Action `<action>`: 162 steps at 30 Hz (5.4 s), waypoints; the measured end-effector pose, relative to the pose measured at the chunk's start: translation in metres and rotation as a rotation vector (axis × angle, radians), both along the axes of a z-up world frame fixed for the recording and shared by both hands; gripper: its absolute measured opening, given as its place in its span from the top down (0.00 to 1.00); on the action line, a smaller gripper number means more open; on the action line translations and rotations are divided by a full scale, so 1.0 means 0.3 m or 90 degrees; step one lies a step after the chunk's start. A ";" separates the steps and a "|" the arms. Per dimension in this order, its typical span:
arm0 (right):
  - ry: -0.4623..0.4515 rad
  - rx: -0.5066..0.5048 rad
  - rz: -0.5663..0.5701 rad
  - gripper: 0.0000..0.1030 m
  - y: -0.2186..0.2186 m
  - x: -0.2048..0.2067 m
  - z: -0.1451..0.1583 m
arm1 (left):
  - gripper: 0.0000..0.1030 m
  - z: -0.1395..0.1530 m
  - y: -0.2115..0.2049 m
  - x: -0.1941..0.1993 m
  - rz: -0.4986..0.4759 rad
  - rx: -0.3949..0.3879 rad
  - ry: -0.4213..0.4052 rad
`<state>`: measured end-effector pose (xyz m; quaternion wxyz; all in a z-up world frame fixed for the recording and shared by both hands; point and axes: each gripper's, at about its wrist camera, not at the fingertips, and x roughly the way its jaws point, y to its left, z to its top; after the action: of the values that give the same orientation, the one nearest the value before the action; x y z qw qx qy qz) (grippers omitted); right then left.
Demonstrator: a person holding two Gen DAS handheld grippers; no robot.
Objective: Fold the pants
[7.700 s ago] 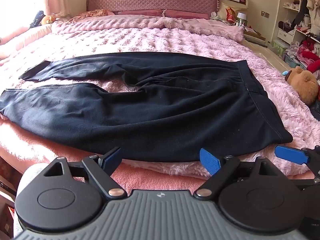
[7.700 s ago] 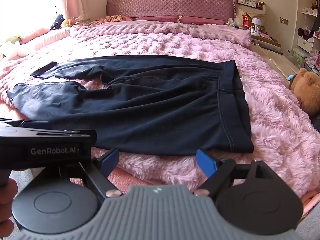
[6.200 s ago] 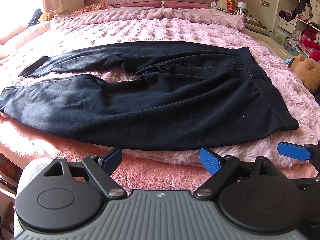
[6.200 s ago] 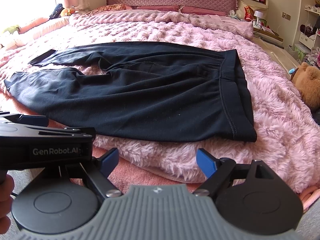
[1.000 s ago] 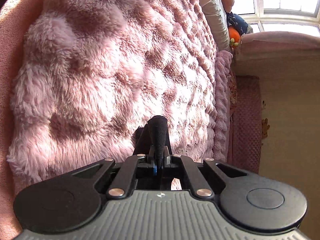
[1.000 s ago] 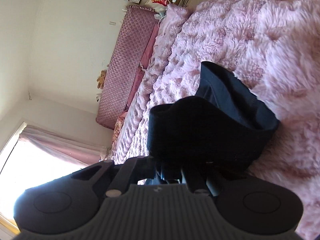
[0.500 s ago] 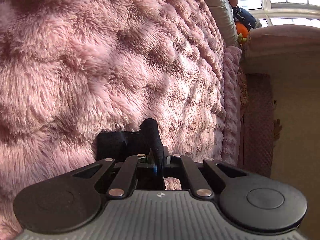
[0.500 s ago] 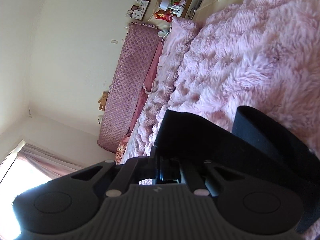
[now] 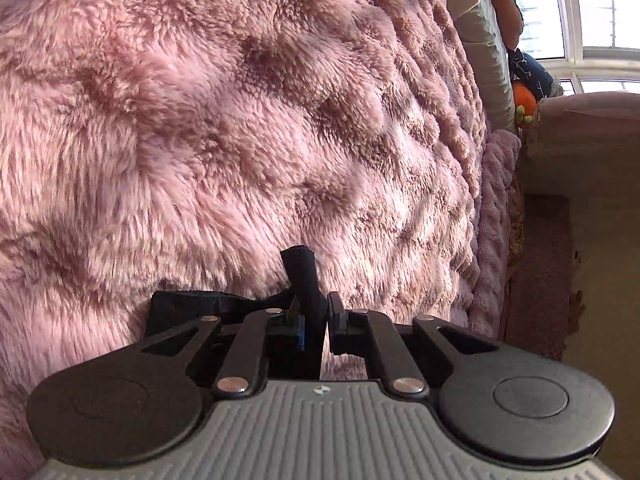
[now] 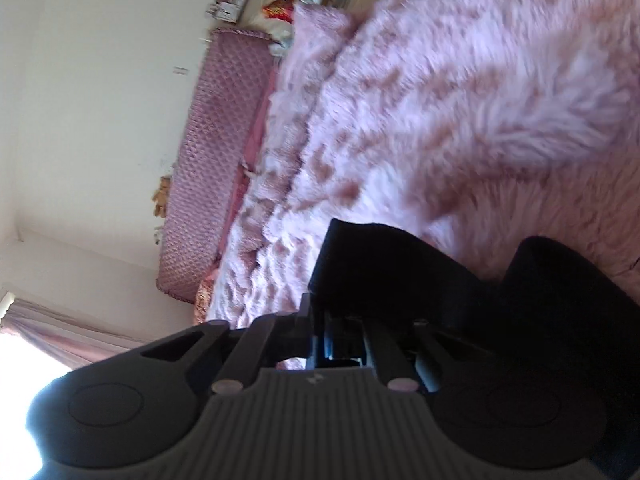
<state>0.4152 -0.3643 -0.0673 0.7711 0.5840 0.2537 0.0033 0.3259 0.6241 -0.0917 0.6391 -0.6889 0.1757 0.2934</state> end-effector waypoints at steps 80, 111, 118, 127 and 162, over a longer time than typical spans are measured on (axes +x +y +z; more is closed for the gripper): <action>0.016 -0.009 -0.006 0.98 -0.156 -1.146 0.065 | 0.79 -0.167 -0.591 -0.591 -0.329 -0.013 -0.013; -0.365 -0.640 0.426 0.21 0.486 -0.895 0.714 | 0.26 0.368 -0.667 -0.948 -0.059 0.376 0.018; -0.414 -0.574 0.582 0.37 1.040 -0.750 0.671 | 0.26 0.291 -0.663 -0.846 -0.027 0.421 -0.002; -0.455 -0.657 0.900 0.74 1.742 -0.716 0.259 | 0.32 0.095 -0.533 -0.829 -0.057 0.437 -0.034; -0.072 -0.096 1.063 0.22 2.261 -0.283 -0.001 | 0.31 -0.046 -0.367 -0.922 -0.034 0.245 -0.129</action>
<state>0.3302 0.3139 -0.0677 0.5638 0.1502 0.5629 0.5854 0.0492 0.5141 -0.1054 0.7808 -0.5752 0.0693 0.2341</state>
